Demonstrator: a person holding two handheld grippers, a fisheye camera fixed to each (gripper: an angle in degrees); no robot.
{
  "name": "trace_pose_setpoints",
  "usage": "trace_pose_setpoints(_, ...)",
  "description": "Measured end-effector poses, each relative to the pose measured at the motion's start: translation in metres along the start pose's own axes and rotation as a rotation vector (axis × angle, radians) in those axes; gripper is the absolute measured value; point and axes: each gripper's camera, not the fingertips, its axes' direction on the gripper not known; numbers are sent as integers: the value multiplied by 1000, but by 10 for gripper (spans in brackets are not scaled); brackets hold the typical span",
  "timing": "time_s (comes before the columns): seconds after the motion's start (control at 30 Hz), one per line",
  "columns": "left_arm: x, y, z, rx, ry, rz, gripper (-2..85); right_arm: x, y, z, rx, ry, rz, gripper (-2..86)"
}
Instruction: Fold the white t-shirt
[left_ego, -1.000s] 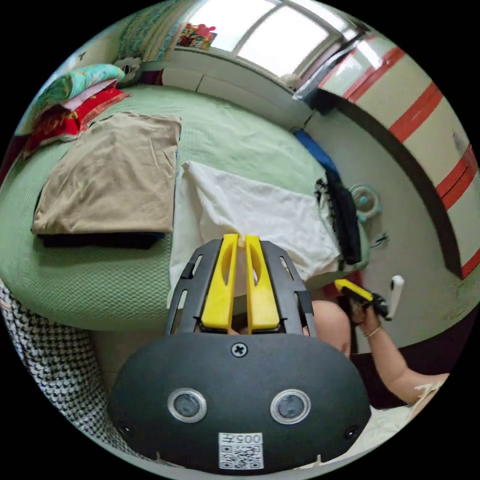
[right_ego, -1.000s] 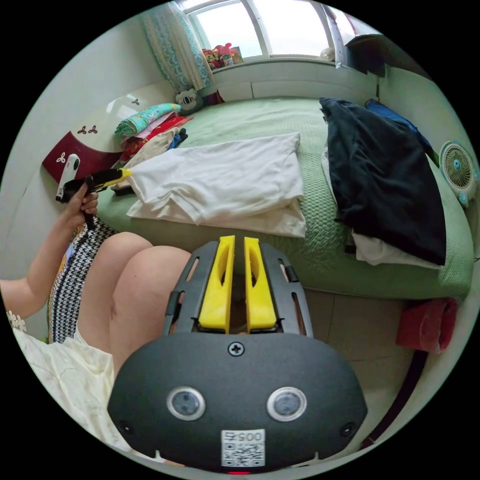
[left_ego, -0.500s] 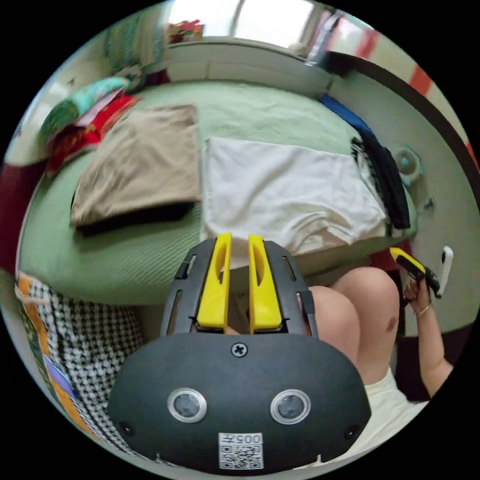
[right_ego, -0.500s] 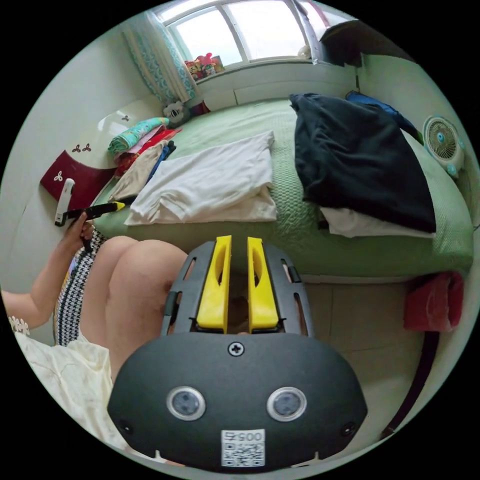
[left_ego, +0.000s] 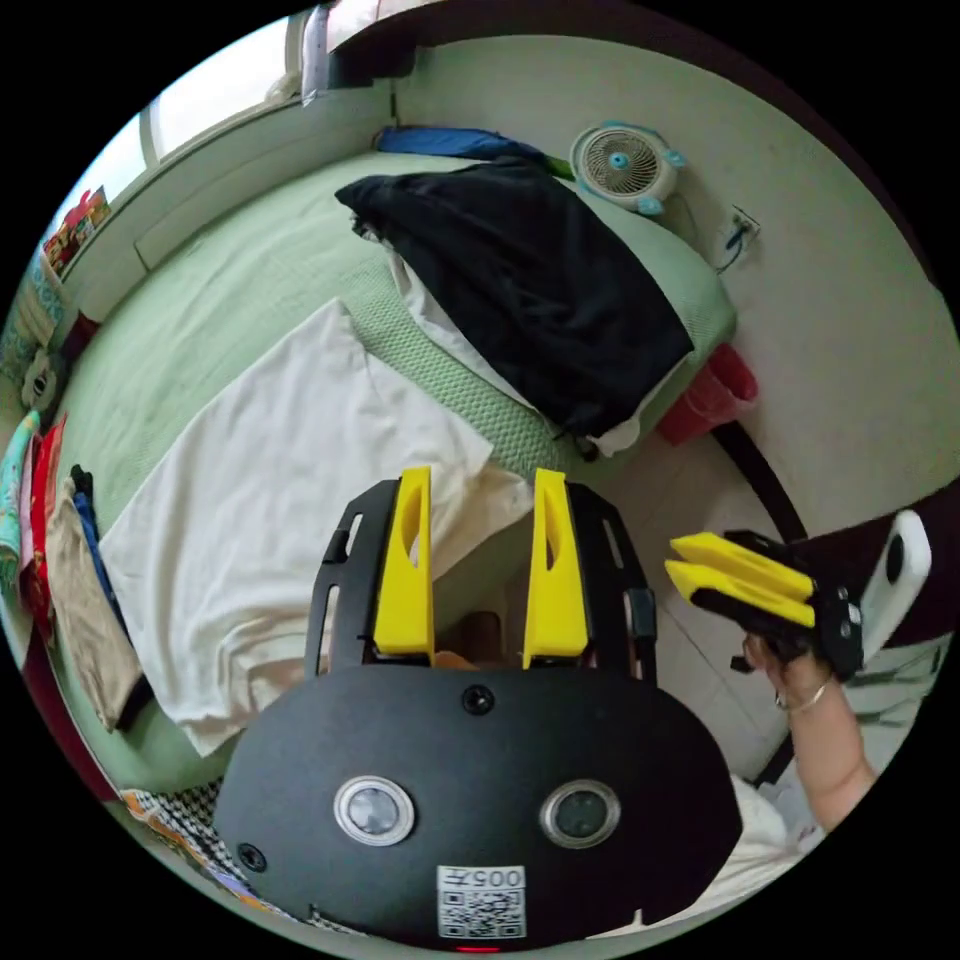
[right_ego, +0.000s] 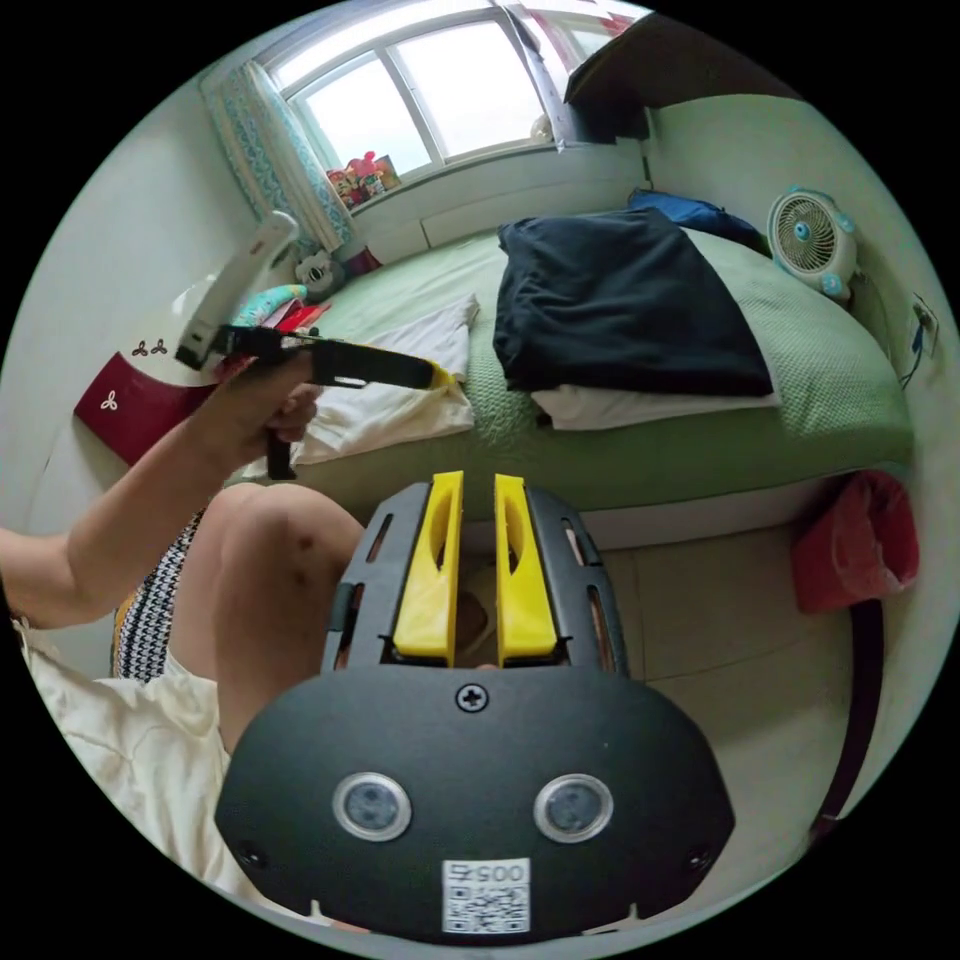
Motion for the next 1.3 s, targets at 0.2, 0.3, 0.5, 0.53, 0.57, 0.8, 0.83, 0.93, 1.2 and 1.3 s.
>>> trace_pose_setpoints(0.2, 13, -4, 33, -5, -102, -86, 101, 7, -26, -19, -5, 28, -2, 61)
trace_pose_setpoints(0.3, 9, 4, 19, 45, -87, -66, 62, 8, -59, -23, -12, 9, -16, 64)
trace_pose_setpoints(0.5, -17, 23, -11, 141, 14, -83, 57, -6, -204, -12, -71, -177, -58, 132)
trace_pose_setpoints(0.53, -21, 26, -14, 147, 17, -84, 57, -9, -237, 0, -95, -193, -53, 138)
trace_pose_setpoints(0.57, -23, 28, -15, 150, 19, -86, 57, -11, -268, 17, -143, -223, -41, 141)
trace_pose_setpoints(0.8, -50, 40, -18, 184, 98, -125, 57, -8, -373, 122, -415, -351, 152, 145)
trace_pose_setpoints(0.83, -56, 41, -18, 191, 117, -131, 57, -10, -381, 136, -439, -368, 179, 144)
trace_pose_setpoints(0.93, -69, 45, -21, 200, 146, -146, 57, -19, -396, 163, -500, -300, 194, 140)
trace_pose_setpoints(1.2, -87, 53, -31, 217, 206, -122, 56, -33, -412, 190, -451, -393, 261, 89)
trace_pose_setpoints(1.3, -91, 55, -38, 226, 225, -119, 55, -45, -412, 198, -428, -288, 227, 57)
